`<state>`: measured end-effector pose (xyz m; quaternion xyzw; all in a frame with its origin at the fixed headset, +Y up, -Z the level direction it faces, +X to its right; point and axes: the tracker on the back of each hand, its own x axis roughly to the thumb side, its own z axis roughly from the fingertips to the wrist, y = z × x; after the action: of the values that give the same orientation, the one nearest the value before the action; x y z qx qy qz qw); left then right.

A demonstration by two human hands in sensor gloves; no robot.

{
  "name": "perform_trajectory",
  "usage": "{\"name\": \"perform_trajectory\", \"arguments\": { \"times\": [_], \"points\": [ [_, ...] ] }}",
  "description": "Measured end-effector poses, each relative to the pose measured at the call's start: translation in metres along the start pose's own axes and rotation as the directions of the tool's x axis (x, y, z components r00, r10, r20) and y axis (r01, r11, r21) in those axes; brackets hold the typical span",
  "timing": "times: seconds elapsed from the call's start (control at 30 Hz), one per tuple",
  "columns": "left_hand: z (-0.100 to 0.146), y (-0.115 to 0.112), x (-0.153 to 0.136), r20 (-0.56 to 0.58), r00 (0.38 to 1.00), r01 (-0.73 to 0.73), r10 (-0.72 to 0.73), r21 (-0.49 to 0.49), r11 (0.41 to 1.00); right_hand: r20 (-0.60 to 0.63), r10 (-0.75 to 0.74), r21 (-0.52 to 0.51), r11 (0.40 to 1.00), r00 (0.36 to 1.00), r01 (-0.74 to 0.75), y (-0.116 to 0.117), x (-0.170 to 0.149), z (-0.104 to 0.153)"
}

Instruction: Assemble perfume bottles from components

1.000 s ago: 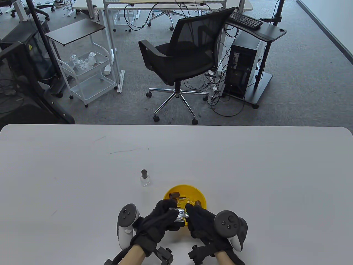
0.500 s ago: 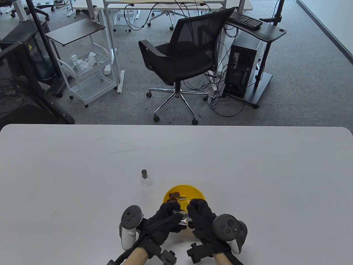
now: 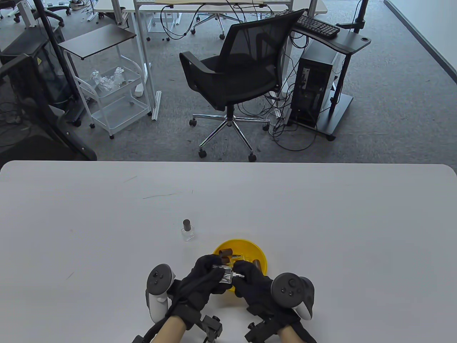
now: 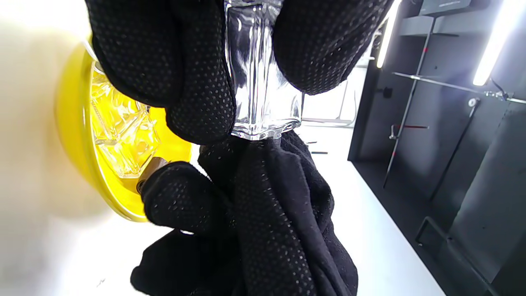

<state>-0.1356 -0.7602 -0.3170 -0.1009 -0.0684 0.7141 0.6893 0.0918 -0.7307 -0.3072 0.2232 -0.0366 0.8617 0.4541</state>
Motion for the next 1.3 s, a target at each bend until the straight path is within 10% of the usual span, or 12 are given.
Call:
{"name": "perform_trajectory", "arguments": {
  "times": [0.83, 1.3],
  "points": [
    [0.001, 0.008, 0.013, 0.045, 0.997, 0.057, -0.058, 0.026, 0.998, -0.073, -0.071, -0.1, 0.993, 0.995, 0.064, -0.026, -0.014, 0.002],
    [0.003, 0.025, 0.021, 0.08, 0.996, 0.043, -0.05, 0.095, 0.995, -0.139, 0.375, -0.062, 0.92, 0.916, -0.386, -0.033, -0.018, -0.01]
  ]
}}
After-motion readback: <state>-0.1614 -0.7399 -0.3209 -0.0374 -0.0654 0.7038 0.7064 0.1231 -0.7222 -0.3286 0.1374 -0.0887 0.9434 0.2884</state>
